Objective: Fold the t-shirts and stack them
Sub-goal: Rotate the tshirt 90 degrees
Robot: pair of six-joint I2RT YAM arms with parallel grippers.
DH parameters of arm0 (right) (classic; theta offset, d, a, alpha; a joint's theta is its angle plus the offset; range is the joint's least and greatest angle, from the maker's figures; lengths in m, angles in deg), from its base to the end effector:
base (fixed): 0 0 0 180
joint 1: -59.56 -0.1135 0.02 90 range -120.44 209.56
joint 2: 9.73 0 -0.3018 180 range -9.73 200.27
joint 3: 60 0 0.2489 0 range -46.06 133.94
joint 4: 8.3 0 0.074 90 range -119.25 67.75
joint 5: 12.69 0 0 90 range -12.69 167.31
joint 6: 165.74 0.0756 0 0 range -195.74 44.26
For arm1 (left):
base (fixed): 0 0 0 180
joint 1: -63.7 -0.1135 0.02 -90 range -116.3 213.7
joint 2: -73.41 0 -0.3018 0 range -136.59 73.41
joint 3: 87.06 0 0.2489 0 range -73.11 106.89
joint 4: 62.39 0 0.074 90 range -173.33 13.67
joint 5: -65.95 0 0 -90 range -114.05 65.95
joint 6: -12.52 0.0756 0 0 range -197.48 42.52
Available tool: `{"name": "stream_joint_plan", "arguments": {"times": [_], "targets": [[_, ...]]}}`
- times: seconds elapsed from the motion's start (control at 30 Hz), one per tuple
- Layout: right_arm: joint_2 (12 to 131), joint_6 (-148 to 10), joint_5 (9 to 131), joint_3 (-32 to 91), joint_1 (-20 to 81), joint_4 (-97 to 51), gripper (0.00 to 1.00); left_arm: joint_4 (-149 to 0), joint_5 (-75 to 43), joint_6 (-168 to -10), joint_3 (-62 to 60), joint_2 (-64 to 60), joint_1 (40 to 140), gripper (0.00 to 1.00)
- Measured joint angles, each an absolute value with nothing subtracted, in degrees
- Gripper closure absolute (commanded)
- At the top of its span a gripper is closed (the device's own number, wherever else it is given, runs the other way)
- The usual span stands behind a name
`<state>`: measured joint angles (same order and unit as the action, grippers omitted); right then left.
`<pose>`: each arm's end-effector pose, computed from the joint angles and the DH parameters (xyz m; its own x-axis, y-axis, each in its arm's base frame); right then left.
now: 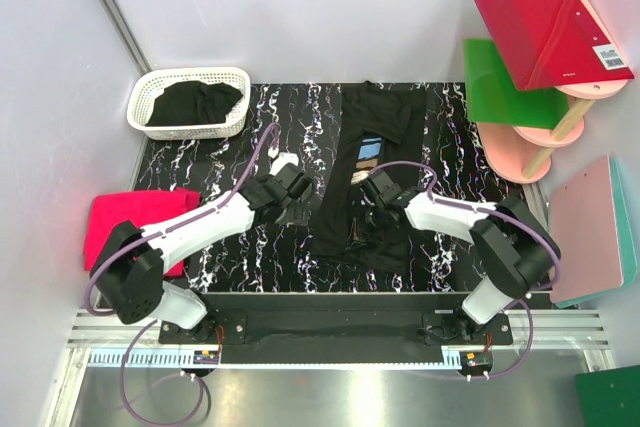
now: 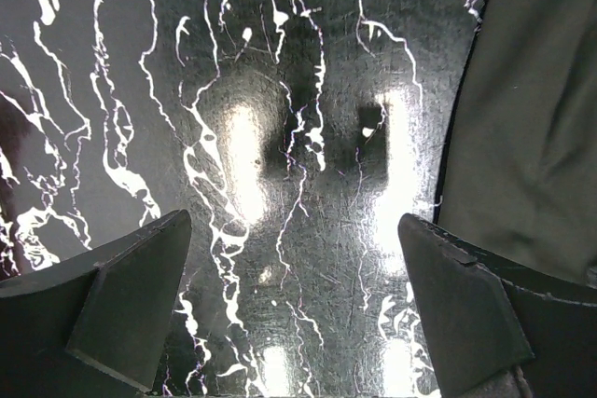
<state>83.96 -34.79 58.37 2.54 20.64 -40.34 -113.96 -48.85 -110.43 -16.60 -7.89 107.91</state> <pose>0.2320 0.2189 0.1561 -0.9886 -0.0015 -0.1508 -0.0797 0.8538 0.5144 0.2263 -0.1759 0.2386 -0.8016 0.0910 -0.5908 0.0688 0.9958 0.0600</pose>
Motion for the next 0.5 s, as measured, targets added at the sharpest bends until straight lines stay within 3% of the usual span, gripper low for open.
{"name": "stream_joint_plan", "arguments": {"times": [0.1, 0.2, 0.5], "targets": [[81.46, -35.05, 58.41, 2.89, 20.64, -41.45, 0.52, -113.92, -48.56, -110.54, -16.6, -9.18, 107.89, 0.01], [81.16, -35.27, 58.43, 3.44, 20.6, -41.54, 0.43, -113.87, -48.43, -110.52, -16.62, -9.88, 107.89, 0.01], [83.39, -35.62, 58.78, 3.44, 20.55, -41.87, 0.46, -113.66, -48.34, -110.52, -16.6, -10.01, 107.89, 0.01]]}}
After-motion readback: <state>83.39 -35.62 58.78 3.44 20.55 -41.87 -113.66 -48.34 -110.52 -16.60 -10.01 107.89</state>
